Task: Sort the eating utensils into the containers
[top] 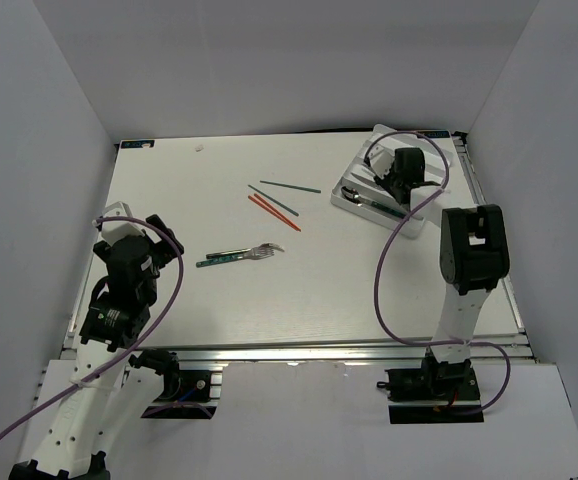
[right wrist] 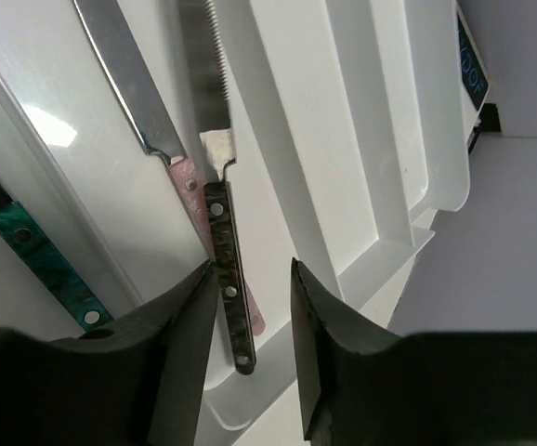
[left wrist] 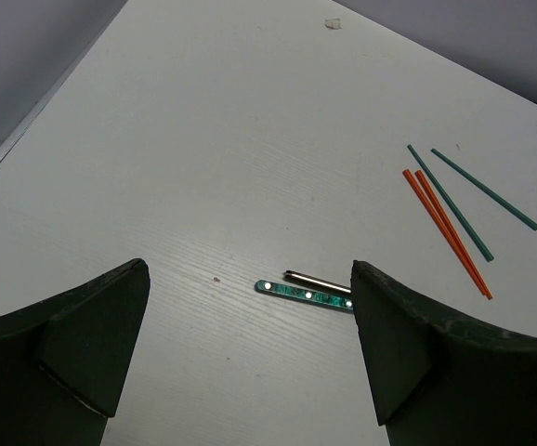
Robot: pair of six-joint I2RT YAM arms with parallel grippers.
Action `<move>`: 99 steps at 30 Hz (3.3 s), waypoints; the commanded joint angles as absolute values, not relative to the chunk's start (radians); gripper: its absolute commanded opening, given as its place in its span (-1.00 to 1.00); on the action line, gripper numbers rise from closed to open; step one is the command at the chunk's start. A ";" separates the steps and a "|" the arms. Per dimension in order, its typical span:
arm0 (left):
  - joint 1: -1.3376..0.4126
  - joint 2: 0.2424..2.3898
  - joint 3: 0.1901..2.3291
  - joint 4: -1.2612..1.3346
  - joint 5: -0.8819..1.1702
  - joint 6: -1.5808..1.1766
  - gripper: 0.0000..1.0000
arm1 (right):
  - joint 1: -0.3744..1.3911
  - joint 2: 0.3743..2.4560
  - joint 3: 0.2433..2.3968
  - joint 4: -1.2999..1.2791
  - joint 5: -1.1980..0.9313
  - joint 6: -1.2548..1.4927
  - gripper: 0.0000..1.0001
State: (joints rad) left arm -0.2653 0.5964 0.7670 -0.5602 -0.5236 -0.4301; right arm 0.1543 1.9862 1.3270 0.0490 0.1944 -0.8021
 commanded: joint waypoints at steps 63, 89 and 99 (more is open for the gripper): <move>-0.268 0.661 0.770 -0.563 -0.554 -0.426 0.96 | 0.905 2.453 1.994 -0.406 -0.242 -0.483 0.03; -0.268 0.658 0.773 -0.566 -0.555 -0.428 0.96 | 0.831 2.371 1.767 -0.419 -0.302 -0.609 -0.33; -0.268 0.653 0.770 -0.566 -0.555 -0.429 0.96 | 0.812 2.376 1.853 -0.476 -0.340 -0.634 -1.00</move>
State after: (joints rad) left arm -0.2653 0.6605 0.7673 -0.5678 -0.5606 -0.4305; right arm 0.8337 2.3600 1.8759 -0.3725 -0.3637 -0.6178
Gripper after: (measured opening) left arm 0.979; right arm 0.033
